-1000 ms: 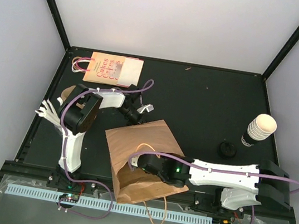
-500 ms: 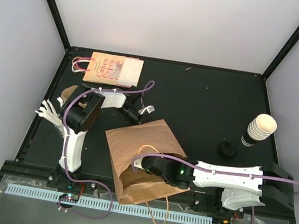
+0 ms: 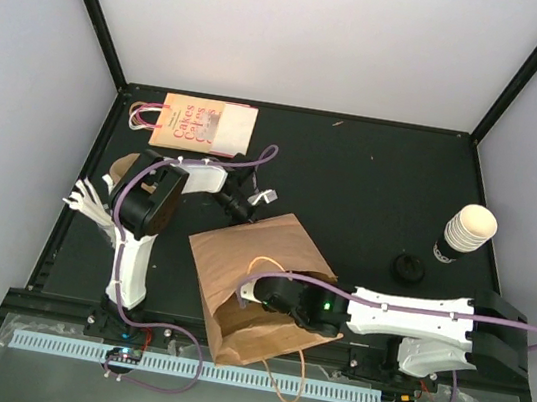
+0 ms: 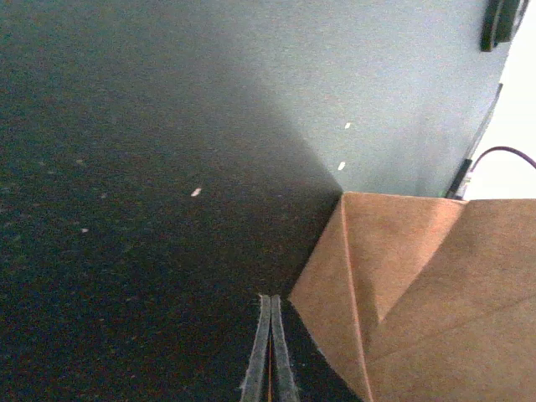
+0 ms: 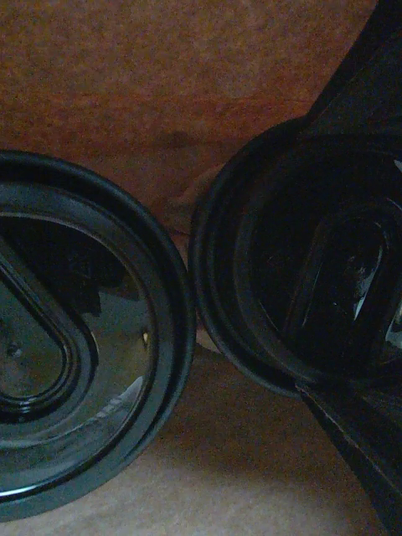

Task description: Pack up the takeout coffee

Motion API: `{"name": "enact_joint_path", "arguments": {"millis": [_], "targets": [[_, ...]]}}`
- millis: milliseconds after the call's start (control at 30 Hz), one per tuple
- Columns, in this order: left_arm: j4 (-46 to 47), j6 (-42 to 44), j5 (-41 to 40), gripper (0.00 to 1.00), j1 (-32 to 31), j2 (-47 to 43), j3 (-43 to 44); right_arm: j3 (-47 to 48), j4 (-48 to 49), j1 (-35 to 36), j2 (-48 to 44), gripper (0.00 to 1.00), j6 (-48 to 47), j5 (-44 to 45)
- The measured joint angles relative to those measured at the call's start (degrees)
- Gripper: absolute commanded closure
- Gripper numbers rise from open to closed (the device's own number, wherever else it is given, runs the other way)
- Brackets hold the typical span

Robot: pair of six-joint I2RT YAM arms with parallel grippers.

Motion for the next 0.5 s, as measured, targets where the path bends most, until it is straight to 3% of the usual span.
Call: {"name": "enact_joint_path", "arguments": {"millis": [100, 267, 500], "targets": [[-0.68, 0.46, -2.01, 0.89, -0.20, 0.00, 0.50, 1.05, -1.75, -0.17, 0.00, 0.56, 0.63, -0.76], [-0.96, 1.14, -6.47, 0.61, -0.76, -0.57, 1.29, 2.78, -4.79, -0.20, 0.00, 0.56, 1.86, -2.14], [0.28, -1.01, -9.20, 0.39, 0.26, -4.07, 3.28, 3.45, -6.71, -0.22, 0.00, 0.56, 2.56, -3.06]]}}
